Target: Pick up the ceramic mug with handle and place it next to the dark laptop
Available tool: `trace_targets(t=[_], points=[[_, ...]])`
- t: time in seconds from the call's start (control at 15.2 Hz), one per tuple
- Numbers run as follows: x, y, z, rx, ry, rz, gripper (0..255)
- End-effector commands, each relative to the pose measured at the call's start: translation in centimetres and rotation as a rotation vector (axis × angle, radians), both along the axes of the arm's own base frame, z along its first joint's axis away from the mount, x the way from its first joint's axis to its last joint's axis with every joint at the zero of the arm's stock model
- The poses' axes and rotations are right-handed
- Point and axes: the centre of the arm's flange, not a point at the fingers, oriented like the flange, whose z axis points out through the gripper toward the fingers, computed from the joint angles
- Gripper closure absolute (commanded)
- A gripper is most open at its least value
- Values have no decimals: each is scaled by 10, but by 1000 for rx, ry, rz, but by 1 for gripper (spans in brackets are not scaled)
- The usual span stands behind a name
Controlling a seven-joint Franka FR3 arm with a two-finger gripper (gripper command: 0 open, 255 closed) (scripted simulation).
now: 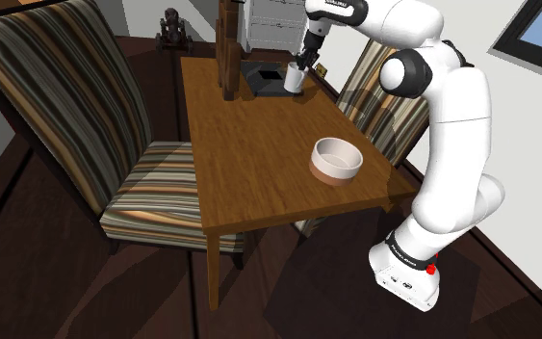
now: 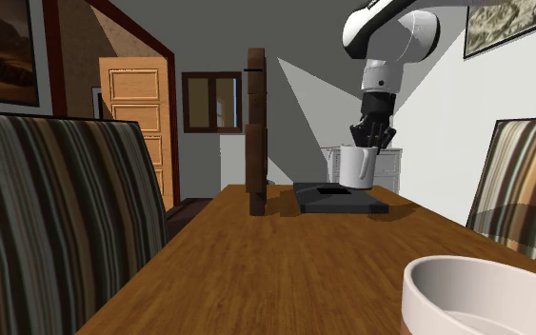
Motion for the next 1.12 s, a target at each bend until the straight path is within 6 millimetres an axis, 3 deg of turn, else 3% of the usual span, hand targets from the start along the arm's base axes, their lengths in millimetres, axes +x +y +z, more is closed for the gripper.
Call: trace_targets(t=[0.0, 1.06], points=[[0, -1, -11, -1, -1, 0, 255], [0, -1, -96, -1, -1, 0, 255]])
